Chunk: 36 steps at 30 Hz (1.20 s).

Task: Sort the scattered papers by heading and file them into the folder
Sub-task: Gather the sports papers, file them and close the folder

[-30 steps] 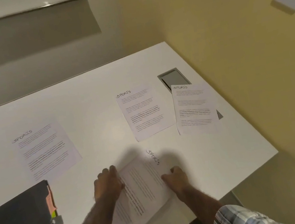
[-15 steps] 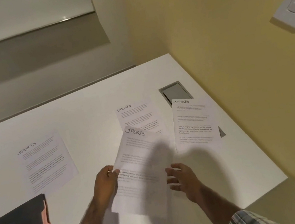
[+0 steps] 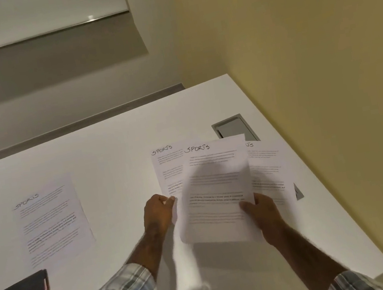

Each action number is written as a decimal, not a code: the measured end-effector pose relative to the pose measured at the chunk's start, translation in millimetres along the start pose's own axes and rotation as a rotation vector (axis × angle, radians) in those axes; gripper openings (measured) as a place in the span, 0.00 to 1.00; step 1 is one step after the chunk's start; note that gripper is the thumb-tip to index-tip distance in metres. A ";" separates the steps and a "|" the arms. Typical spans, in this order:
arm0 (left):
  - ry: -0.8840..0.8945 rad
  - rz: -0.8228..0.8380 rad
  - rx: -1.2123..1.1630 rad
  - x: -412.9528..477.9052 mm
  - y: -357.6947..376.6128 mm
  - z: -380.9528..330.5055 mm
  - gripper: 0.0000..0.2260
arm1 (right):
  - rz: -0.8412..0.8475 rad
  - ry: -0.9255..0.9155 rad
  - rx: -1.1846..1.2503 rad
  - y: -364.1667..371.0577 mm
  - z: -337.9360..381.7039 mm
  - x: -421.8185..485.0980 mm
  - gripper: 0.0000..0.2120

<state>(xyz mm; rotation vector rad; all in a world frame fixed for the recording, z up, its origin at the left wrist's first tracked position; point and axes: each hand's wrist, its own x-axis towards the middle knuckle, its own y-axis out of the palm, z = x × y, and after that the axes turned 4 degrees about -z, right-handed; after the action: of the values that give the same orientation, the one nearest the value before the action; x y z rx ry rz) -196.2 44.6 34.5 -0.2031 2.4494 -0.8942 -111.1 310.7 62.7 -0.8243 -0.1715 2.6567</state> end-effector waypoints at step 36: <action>-0.021 0.405 -0.703 -57.5 -93.1 -12.2 0.09 | 0.109 -0.064 0.005 35.1 77.3 -20.9 0.04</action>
<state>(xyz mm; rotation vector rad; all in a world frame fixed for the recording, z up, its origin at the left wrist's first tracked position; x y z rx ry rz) -156.8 -2.7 125.8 0.0448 2.5534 0.1545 -149.3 269.5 129.6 -0.7682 -0.1399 2.7866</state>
